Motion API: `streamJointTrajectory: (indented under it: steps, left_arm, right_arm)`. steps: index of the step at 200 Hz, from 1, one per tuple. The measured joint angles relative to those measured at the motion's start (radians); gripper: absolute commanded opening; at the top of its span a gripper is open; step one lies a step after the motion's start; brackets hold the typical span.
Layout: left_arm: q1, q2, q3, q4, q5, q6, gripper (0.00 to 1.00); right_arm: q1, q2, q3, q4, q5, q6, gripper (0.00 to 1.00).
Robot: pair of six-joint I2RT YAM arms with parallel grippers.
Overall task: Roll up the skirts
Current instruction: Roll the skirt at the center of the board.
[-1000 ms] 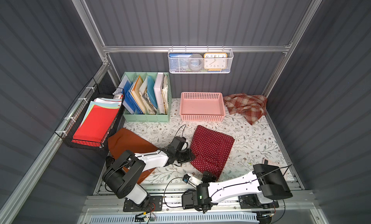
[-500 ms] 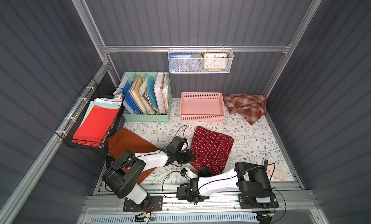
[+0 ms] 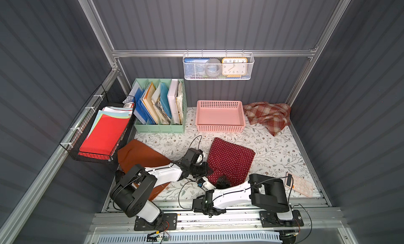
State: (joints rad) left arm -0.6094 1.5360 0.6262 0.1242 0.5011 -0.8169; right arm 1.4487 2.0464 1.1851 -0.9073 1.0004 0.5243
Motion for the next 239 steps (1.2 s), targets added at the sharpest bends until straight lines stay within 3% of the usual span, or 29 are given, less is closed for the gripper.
streamJointTrajectory:
  steps: [93, 151, 169, 180, 218, 224, 239]
  left_arm:
    - [0.013, -0.028, 0.0, -0.009, 0.0, 0.005, 0.0]
    - [0.013, -0.034, -0.002, -0.012, 0.0, 0.007, 0.0]
    - [0.013, -0.034, -0.005, -0.014, 0.005, 0.006, 0.21]
    - [0.013, -0.034, -0.006, -0.018, 0.006, 0.014, 0.46]
    - [0.029, -0.056, -0.011, -0.056, 0.003, -0.001, 0.79]
    - [0.037, -0.068, -0.014, -0.062, 0.002, -0.002, 0.91]
    - [0.082, -0.108, -0.023, -0.087, 0.0, -0.003, 0.95]
  right_arm:
    - [-0.048, 0.039, 0.006, -0.051, -0.031, 0.057, 0.43]
    - [-0.053, 0.039, 0.006, -0.025, -0.057, 0.036, 0.17]
    - [-0.056, 0.039, 0.006, -0.017, -0.073, 0.027, 0.11]
    - [-0.059, 0.039, 0.006, -0.015, -0.086, 0.012, 0.07]
    - [-0.062, 0.038, 0.007, -0.005, -0.109, -0.012, 0.0]
    - [-0.063, 0.037, 0.007, -0.004, -0.113, -0.018, 0.0]
    - [-0.066, 0.033, 0.007, 0.0, -0.123, -0.032, 0.0]
